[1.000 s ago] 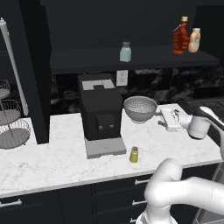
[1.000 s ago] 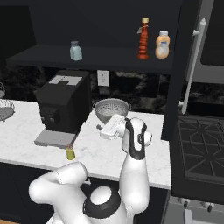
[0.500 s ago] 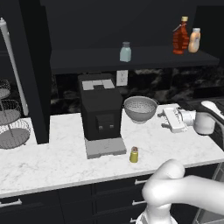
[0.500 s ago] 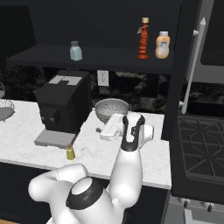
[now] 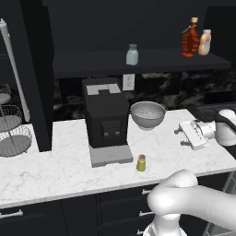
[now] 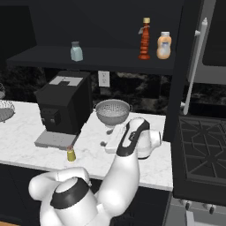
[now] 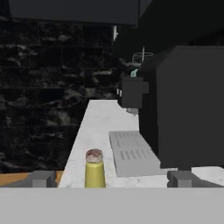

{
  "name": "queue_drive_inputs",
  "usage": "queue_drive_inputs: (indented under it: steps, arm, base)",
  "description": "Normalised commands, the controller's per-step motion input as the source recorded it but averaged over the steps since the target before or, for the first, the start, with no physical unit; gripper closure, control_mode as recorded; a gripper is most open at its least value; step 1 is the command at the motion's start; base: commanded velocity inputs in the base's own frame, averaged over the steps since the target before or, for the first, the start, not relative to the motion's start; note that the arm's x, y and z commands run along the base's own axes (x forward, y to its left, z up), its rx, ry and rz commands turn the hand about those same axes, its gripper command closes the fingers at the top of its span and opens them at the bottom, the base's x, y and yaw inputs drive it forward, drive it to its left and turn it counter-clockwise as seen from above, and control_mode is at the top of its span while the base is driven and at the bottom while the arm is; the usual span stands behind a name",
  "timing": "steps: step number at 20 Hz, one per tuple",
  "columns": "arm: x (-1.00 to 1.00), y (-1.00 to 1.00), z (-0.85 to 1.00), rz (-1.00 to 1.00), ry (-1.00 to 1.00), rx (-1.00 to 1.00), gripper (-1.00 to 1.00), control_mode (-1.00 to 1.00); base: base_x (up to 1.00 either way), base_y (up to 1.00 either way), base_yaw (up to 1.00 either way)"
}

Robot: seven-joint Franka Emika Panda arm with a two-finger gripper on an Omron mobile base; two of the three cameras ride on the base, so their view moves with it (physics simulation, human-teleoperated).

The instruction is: Put the shaker and condiment bottle from the counter next to their counterparts in the cabinet.

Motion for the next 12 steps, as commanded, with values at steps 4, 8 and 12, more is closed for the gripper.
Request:
queue_drive_inputs:
  steps: [4, 8, 12]
  arm:
    - [-0.64, 0.38, -0.14, 0.05, 0.0, -0.19, -1.0, -1.0]
    - [-0.17, 0.54, 0.0, 0.0, 0.0, -0.08, -1.0, -1.0]
    - [-0.01, 0.54, 0.0, 0.0, 0.0, -0.06, -1.0, -1.0]
  base:
    - [0.0, 0.0, 0.0]
    - [0.0, 0.0, 0.0]
    - [0.0, 0.0, 0.0]
